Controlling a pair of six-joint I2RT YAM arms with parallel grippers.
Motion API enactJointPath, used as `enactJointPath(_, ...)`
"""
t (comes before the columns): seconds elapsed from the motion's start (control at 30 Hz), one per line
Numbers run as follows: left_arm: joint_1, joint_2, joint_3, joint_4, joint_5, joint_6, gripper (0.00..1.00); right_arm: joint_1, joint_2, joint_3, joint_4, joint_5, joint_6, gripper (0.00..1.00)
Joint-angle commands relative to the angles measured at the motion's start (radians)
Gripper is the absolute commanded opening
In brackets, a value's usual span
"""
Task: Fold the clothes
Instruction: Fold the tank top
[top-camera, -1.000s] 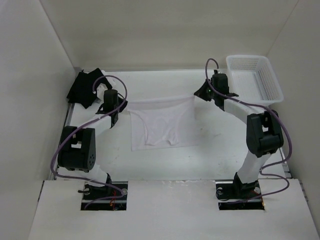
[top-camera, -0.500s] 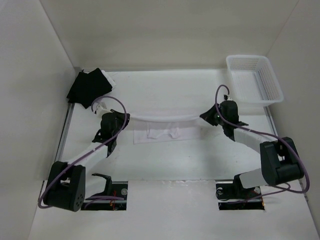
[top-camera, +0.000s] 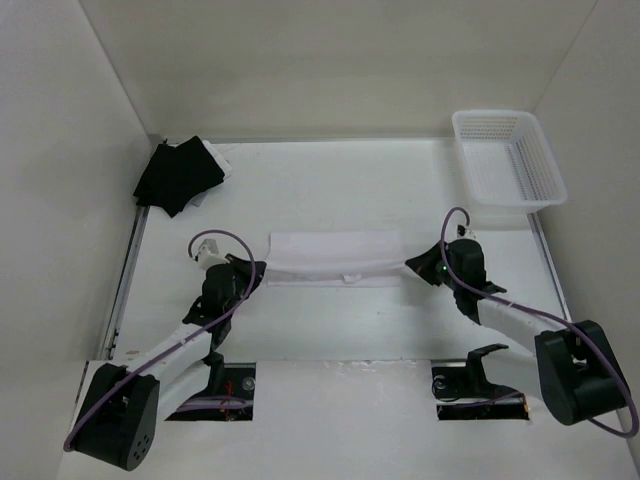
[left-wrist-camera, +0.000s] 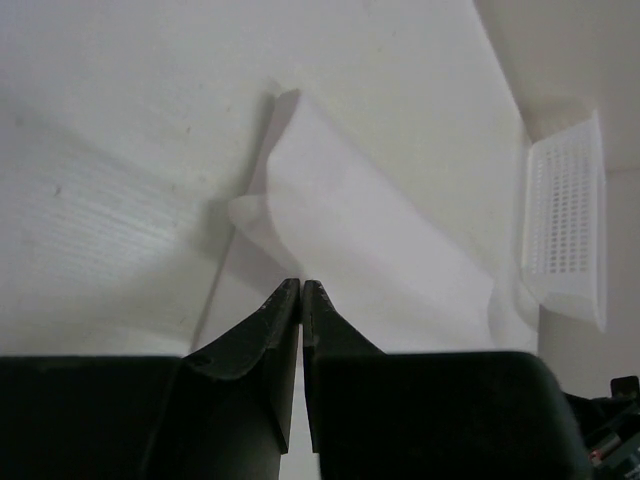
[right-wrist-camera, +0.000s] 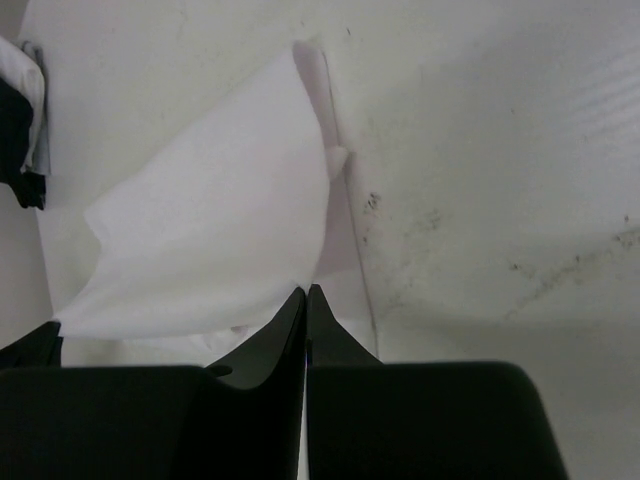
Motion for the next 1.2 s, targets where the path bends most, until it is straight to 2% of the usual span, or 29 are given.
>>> enactJointPath(0.0,-0.003,-0.017,-0.055,0.062,-0.018,-0.026,0.04,0.027,-0.056,-0.042,0.040,0.032,0.041,0.01)
enactJointPath(0.33,0.026,-0.023,-0.066,0.026,-0.009,-0.020,0.08,0.164,-0.238,-0.149,-0.142,0.118,0.112,0.03)
enactJointPath(0.4,0.037,-0.032,-0.072,0.024,-0.007,-0.020,0.11,0.213,-0.249,-0.157,-0.153,0.120,0.144,0.06)
enactJointPath(0.5,0.072,-0.083,-0.068,-0.010,0.011,-0.016,0.21,0.264,-0.254,-0.148,-0.174,0.150,0.147,0.22)
enactJointPath(0.6,0.095,-0.149,-0.028,-0.079,0.019,-0.002,0.21,0.268,-0.277,-0.117,-0.207,0.173,0.108,0.38)
enactJointPath(0.67,0.074,-0.169,0.021,-0.117,0.008,0.018,0.19,0.261,-0.304,-0.105,-0.218,0.179,0.085,0.45)
enactJointPath(0.73,0.020,-0.148,0.073,-0.117,-0.006,0.035,0.19,0.230,-0.310,-0.094,-0.207,0.184,0.062,0.51)
enactJointPath(0.8,-0.074,-0.074,0.143,-0.099,-0.042,0.038,0.19,0.193,-0.259,-0.073,-0.181,0.185,0.031,0.53)
enactJointPath(0.97,-0.383,0.231,0.321,0.048,-0.127,0.052,0.19,0.124,-0.102,-0.042,-0.090,0.121,0.017,0.46)
enactJointPath(1.17,-0.540,0.570,0.449,0.179,-0.103,0.017,0.18,0.117,-0.015,-0.043,-0.017,0.069,0.054,0.41)
